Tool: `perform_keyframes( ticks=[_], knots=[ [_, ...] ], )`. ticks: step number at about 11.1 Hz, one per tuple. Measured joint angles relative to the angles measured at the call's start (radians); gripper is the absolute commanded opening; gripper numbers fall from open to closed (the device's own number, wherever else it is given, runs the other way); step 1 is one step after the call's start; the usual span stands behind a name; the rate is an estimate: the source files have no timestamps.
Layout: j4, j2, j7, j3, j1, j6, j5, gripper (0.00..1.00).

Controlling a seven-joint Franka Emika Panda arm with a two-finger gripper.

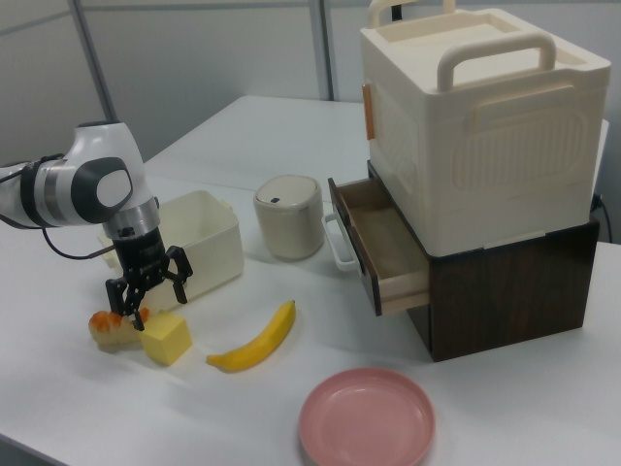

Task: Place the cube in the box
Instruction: 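Lower around the yellow cube and close the gripper on it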

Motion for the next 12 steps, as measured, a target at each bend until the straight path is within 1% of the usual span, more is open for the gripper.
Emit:
perform_keyframes(
  ticks=[4,5,6,7,8,9,10,11,12],
  knots=[
    [0.0,0.026,-0.001,0.001,0.001,0.0,-0.013,1.0],
    [0.0,0.036,-0.001,0.001,0.002,0.0,-0.014,0.96],
    [0.0,0.041,-0.001,0.001,0.003,0.0,-0.014,0.85],
    [0.0,0.044,-0.001,0.002,0.005,0.0,-0.014,0.68],
    [0.0,0.045,-0.001,0.002,0.007,0.0,-0.014,0.59],
    [0.0,0.045,-0.001,0.003,0.01,0.0,-0.019,0.57],
    [0.0,0.046,-0.001,0.007,0.011,0.0,-0.024,0.5],
    [0.003,0.046,-0.001,0.009,0.011,0.0,-0.029,0.38],
    [0.003,0.046,-0.001,0.01,0.011,0.0,-0.031,0.37]
  ],
)
